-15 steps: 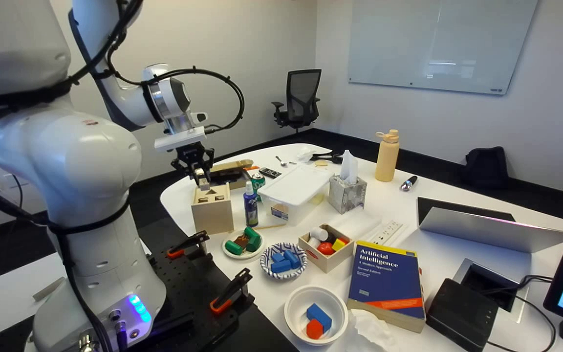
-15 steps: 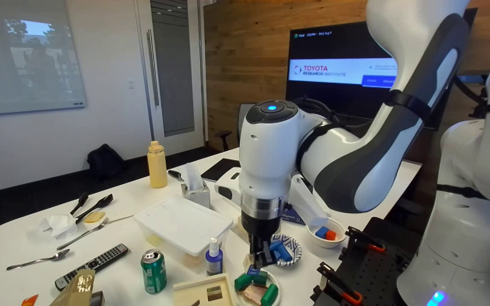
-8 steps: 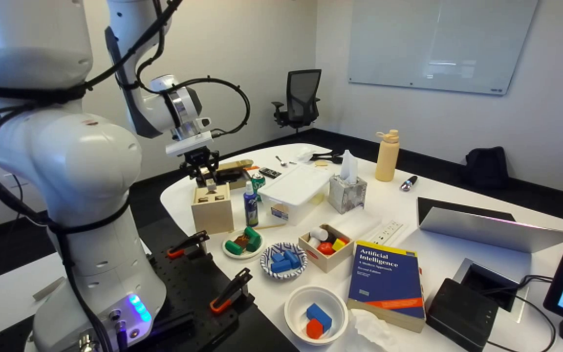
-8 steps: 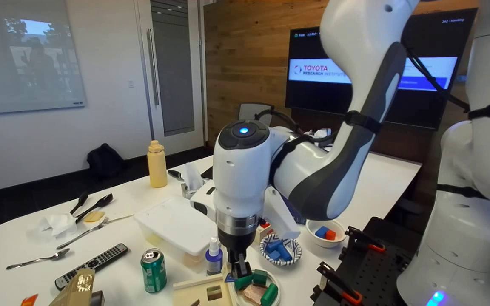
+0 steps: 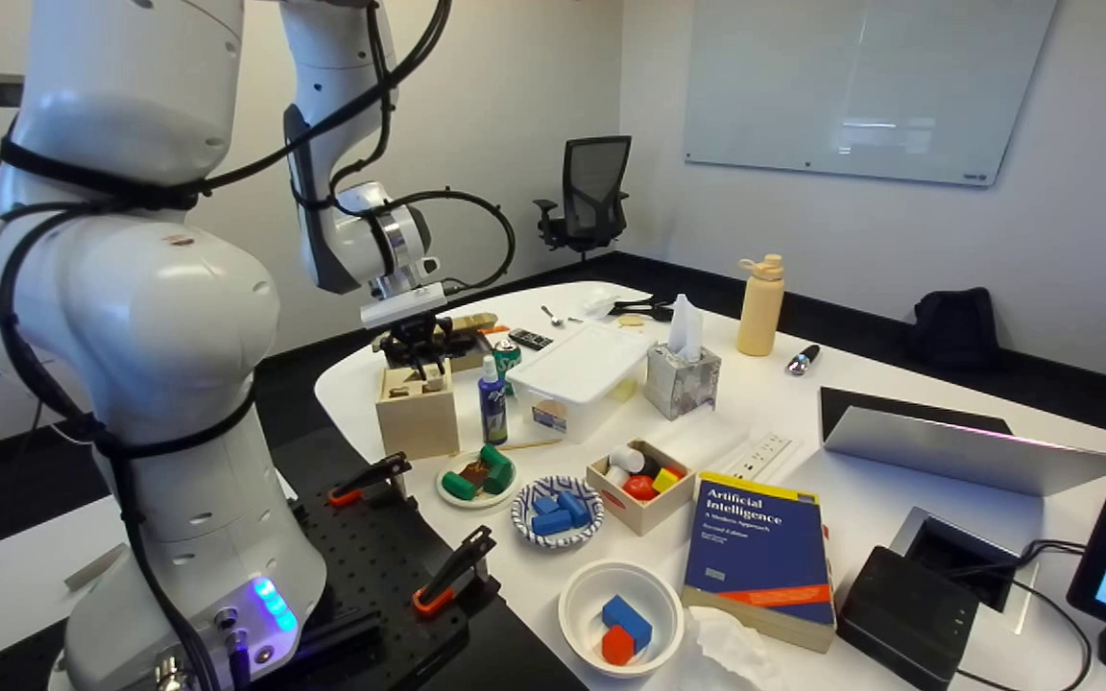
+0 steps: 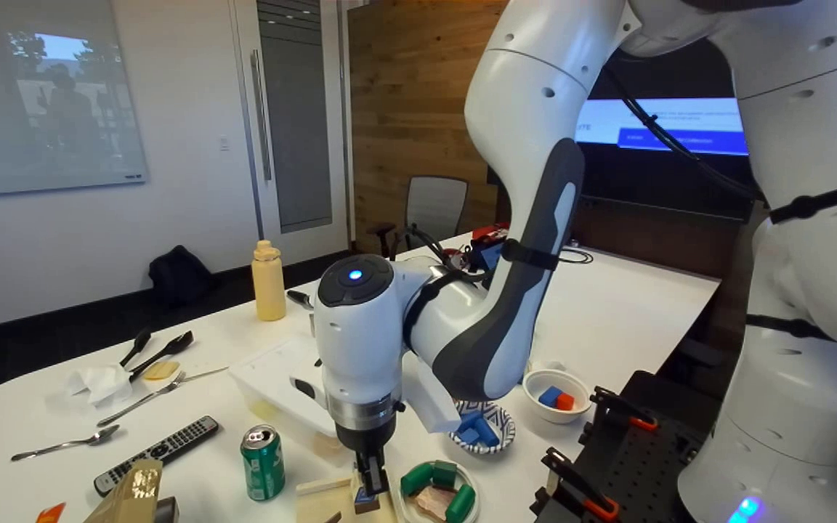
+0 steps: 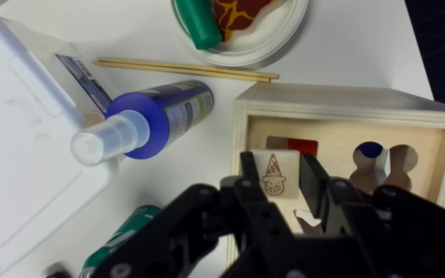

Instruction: Put three blocks inside the cube-shaped object

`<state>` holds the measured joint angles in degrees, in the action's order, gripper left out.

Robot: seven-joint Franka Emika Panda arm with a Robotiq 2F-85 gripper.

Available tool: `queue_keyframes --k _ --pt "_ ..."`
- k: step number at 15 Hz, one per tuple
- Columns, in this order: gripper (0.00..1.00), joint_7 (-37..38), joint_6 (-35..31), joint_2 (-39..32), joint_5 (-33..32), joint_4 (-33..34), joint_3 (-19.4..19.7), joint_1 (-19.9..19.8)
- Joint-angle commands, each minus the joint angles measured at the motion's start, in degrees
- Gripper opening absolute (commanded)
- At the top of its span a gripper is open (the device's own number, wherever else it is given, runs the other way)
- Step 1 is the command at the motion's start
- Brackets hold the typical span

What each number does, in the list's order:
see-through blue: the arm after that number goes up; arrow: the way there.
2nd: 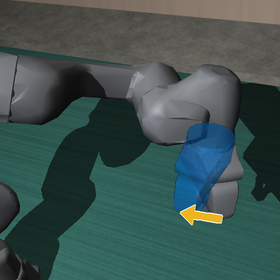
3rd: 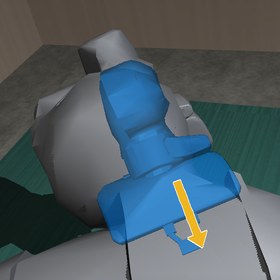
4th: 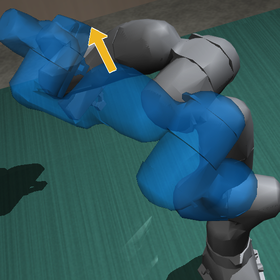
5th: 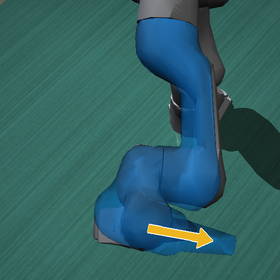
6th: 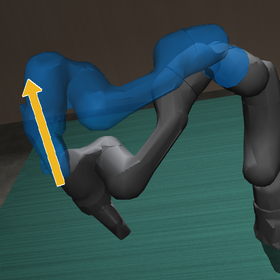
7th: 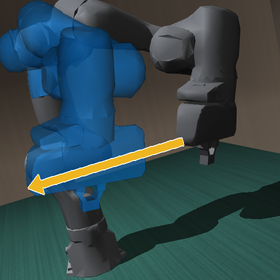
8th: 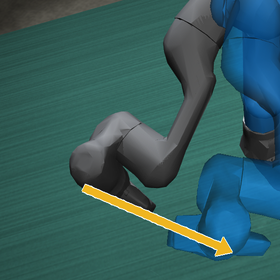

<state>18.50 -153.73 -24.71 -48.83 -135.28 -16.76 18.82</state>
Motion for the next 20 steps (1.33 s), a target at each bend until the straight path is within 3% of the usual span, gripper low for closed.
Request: queue_keyframes --k 1,9,20 --pt "0.08 1.10 -0.08 -1.63 0.69 2.32 2.96 3.84" --pt "0.08 3.79 2.05 -0.70 1.08 1.18 5.99 8.16" --pt "0.08 5.63 5.31 0.78 3.49 -1.03 5.31 8.55"
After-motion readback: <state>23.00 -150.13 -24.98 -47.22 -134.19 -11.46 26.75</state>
